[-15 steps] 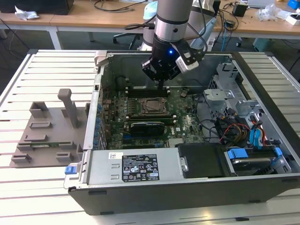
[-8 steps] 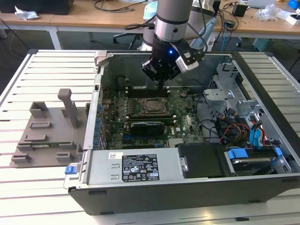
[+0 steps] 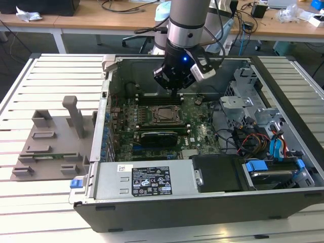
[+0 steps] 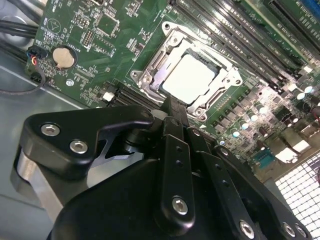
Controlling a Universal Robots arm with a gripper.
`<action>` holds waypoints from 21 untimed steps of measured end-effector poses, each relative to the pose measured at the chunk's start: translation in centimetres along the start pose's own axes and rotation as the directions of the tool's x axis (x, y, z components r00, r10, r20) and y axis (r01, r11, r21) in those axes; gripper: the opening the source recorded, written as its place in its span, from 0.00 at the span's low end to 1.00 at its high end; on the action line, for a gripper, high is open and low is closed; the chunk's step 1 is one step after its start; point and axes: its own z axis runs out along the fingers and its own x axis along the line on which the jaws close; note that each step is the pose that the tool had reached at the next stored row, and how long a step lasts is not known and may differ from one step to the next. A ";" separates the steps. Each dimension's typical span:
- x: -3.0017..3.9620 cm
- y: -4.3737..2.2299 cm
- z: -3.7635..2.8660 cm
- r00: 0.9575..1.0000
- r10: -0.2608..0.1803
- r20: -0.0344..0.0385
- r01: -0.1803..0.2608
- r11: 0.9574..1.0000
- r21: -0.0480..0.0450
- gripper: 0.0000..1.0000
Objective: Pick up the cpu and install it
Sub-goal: 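Install the second cpu locking lever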
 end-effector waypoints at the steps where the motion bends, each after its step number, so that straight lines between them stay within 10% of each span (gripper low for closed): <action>1: 0.01 -0.11 0.00 1.000 0.000 0.000 0.000 1.000 -0.001 0.11; 14: 0.19 -1.60 0.03 1.000 -0.001 0.003 0.001 1.000 -0.031 0.11; 16: 0.20 -1.71 0.03 1.000 -0.001 0.004 0.002 0.999 -0.045 0.11; 21: 0.21 -1.78 0.04 1.000 -0.003 0.011 0.004 0.993 -0.115 0.11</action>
